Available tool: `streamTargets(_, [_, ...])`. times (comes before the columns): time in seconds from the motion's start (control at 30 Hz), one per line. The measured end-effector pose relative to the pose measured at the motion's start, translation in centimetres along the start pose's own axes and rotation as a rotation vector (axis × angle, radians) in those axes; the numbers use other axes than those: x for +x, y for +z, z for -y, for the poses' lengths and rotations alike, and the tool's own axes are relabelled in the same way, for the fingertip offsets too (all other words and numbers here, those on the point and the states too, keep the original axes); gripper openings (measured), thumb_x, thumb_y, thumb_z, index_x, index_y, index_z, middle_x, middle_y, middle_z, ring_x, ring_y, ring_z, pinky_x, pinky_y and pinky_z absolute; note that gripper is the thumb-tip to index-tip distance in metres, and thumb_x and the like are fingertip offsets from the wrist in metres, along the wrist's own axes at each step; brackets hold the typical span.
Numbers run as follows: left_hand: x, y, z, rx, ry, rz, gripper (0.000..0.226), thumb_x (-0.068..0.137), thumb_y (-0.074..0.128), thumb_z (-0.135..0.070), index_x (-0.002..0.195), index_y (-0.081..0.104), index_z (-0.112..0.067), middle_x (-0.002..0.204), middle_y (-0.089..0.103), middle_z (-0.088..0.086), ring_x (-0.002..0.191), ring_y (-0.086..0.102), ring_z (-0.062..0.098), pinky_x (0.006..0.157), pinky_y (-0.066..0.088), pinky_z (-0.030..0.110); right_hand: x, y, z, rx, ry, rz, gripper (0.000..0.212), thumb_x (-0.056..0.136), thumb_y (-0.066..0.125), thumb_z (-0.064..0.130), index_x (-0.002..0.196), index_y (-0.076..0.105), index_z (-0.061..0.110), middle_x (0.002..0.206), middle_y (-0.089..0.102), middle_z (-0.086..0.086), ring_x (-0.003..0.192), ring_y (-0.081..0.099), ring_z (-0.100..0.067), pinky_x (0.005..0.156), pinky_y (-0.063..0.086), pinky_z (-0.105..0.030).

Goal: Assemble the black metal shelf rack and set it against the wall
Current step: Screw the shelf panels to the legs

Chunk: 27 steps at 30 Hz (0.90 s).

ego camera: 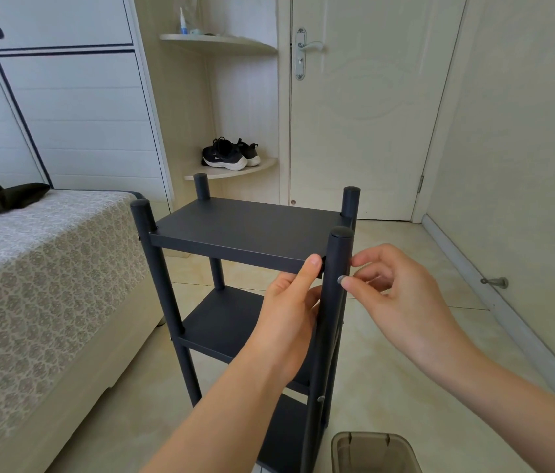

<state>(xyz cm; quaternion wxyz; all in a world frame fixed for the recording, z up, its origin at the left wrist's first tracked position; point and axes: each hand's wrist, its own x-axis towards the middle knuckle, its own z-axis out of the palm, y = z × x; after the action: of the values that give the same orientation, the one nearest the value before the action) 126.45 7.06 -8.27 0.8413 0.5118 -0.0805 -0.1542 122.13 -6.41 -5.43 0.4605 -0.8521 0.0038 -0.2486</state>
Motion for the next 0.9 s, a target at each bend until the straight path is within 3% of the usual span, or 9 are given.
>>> streamTargets(0.1, [0.0,0.0,0.1,0.011,-0.008,0.003,0.046,0.087,0.066,-0.046,0.107,0.056,-0.005,0.12,0.071,0.012,0.113,0.069,0.025,0.081,0.056,0.03,0.0,0.0,0.4,0.019,0.016,0.033,0.027,0.089,0.069,0.022,0.11,0.056,0.034,0.095,0.063,0.015,0.08,0.059,0.002,0.06,0.043,-0.004])
streamTargets(0.2, [0.0,-0.1,0.2,0.07,0.026,-0.017,0.033,0.084,0.067,-0.046,0.093,0.061,-0.015,0.116,0.074,0.009,0.111,0.069,0.021,0.097,0.052,0.038,0.1,-0.1,0.7,0.043,0.022,0.145,0.036,0.095,0.061,0.019,0.12,0.05,0.043,0.111,0.058,0.018,0.095,0.057,0.004,0.065,0.042,-0.005])
streamTargets(0.37, [-0.5,-0.7,-0.4,0.134,0.043,-0.042,0.061,0.08,0.069,-0.046,0.128,0.059,-0.009,0.12,0.072,0.006,0.117,0.066,0.017,0.115,0.04,0.046,0.3,-0.5,0.7,0.189,0.086,0.332,0.039,0.1,0.054,0.019,0.113,0.052,0.056,0.115,0.06,0.026,0.105,0.058,0.01,0.074,0.054,-0.018])
streamTargets(0.47, [-1.1,-0.9,-0.7,0.174,0.016,0.0,0.066,0.076,0.074,-0.046,0.132,0.059,-0.015,0.124,0.071,0.0,0.121,0.064,0.015,0.116,0.039,0.047,0.4,-0.7,0.5,0.23,0.096,0.351,0.041,0.1,0.053,0.017,0.119,0.054,0.053,0.114,0.064,0.029,0.106,0.061,0.007,0.089,0.054,-0.026])
streamTargets(0.6, [-1.9,-1.5,-2.3,0.441,0.045,-0.023,0.027,0.086,0.075,-0.035,0.109,0.073,-0.022,0.104,0.076,-0.013,0.104,0.068,0.0,0.103,0.048,0.033,0.9,-0.8,0.6,0.268,0.102,0.342,0.042,0.098,0.056,0.013,0.127,0.057,0.044,0.114,0.068,0.027,0.108,0.061,0.008,0.094,0.048,-0.021])
streamTargets(0.67, [-2.0,-2.4,-2.8,0.889,0.226,-0.193,0.008,0.087,0.075,-0.037,0.082,0.075,-0.03,0.081,0.074,-0.018,0.086,0.067,-0.004,0.08,0.05,0.019,0.9,-0.8,0.5,0.287,0.124,0.337,0.042,0.096,0.06,0.013,0.123,0.058,0.046,0.108,0.069,0.028,0.103,0.063,0.009,0.093,0.048,-0.022])
streamTargets(0.73, [-2.3,-2.8,-3.1,1.276,0.567,-0.348,0.017,0.085,0.076,-0.038,0.072,0.067,-0.031,0.074,0.064,-0.02,0.074,0.062,0.003,0.068,0.041,0.012,1.1,-0.9,0.4,0.29,0.152,0.329,0.042,0.094,0.064,0.015,0.123,0.06,0.046,0.109,0.071,0.023,0.103,0.064,0.005,0.098,0.05,-0.03])
streamTargets(0.8, [-2.6,-2.4,-3.2,1.383,0.888,-0.335,0.014,0.08,0.079,-0.034,0.08,0.069,-0.024,0.085,0.064,-0.014,0.084,0.052,0.006,0.074,0.039,0.015,1.3,-1.1,0.2,0.313,0.185,0.331,0.042,0.092,0.067,0.016,0.12,0.063,0.046,0.109,0.072,0.02,0.104,0.066,0.0,0.1,0.05,-0.036])
streamTargets(0.9, [-2.2,-1.7,-3.0,1.414,1.032,-0.265,0.032,0.077,0.076,-0.039,0.099,0.075,-0.016,0.101,0.069,-0.006,0.103,0.051,0.017,0.086,0.043,0.026,1.5,-1.4,0.1,0.373,0.236,0.349,0.043,0.089,0.07,0.016,0.123,0.065,0.04,0.11,0.073,0.012,0.109,0.065,-0.007,0.103,0.048,-0.04])
